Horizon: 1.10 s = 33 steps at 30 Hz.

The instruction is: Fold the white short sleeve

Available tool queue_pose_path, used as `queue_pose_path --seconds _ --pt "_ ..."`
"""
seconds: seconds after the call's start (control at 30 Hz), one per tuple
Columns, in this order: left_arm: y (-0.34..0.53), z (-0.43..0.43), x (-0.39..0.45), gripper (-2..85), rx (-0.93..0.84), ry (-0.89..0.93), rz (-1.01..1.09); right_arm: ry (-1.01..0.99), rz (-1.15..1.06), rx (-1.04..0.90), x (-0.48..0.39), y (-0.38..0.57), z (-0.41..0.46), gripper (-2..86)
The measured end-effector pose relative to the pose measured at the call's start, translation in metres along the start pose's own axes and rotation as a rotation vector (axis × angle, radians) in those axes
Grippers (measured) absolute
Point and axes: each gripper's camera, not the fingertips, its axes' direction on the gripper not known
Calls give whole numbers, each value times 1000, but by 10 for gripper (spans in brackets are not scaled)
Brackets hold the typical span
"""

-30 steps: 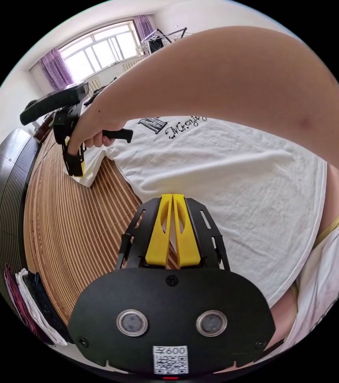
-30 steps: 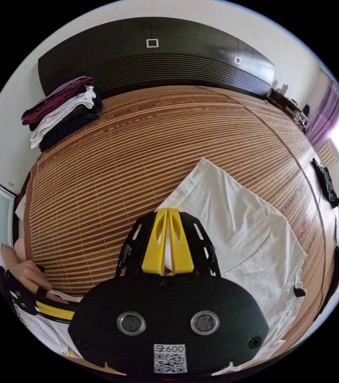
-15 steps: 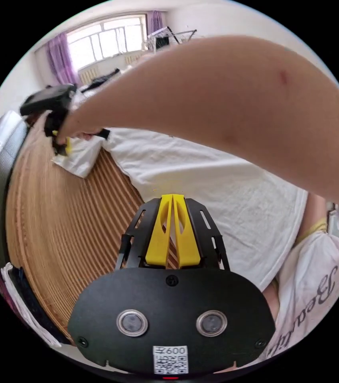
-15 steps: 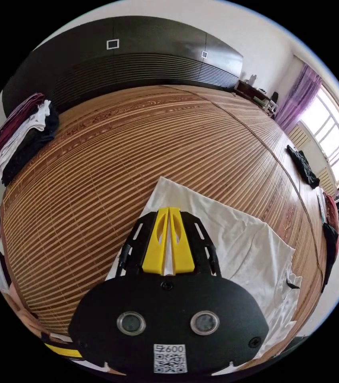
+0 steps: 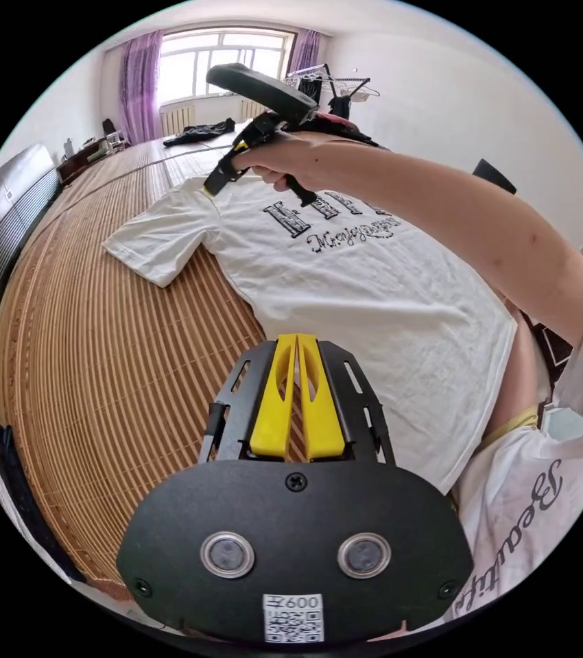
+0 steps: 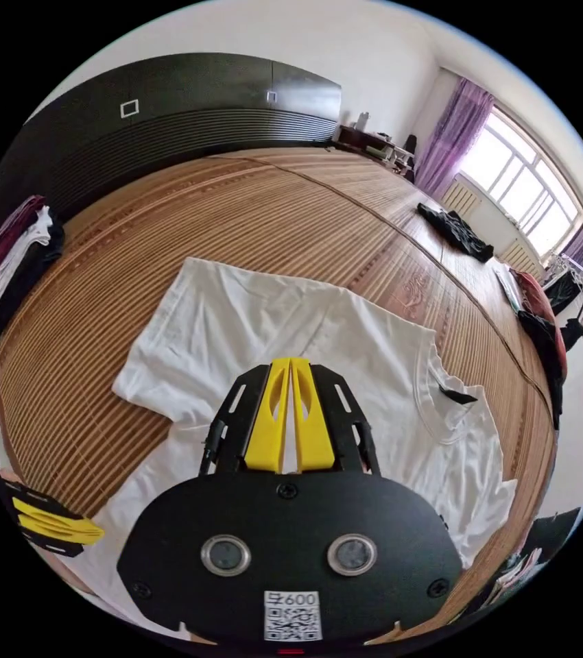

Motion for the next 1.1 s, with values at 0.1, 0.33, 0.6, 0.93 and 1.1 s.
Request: queue_pose_path --seconds 0.1,0.33,0.6,0.93,1.1 --pt "8 -9 -7 2 -32 124 14 -35 78 116 14 -22 -11 -8" --pt "39 -65 -11 1 -49 329 160 5 93 118 2 -127 5 -8" --pt "78 -17 -10 2 -336 339 297 -36 118 39 -24 -223 9 -9" --pt "128 1 -49 6 -319 281 372 224 177 513 -103 -270 -138 -9" --pt "150 -19 -123 3 -130 355 289 148 154 637 -87 -238 -295 -8"
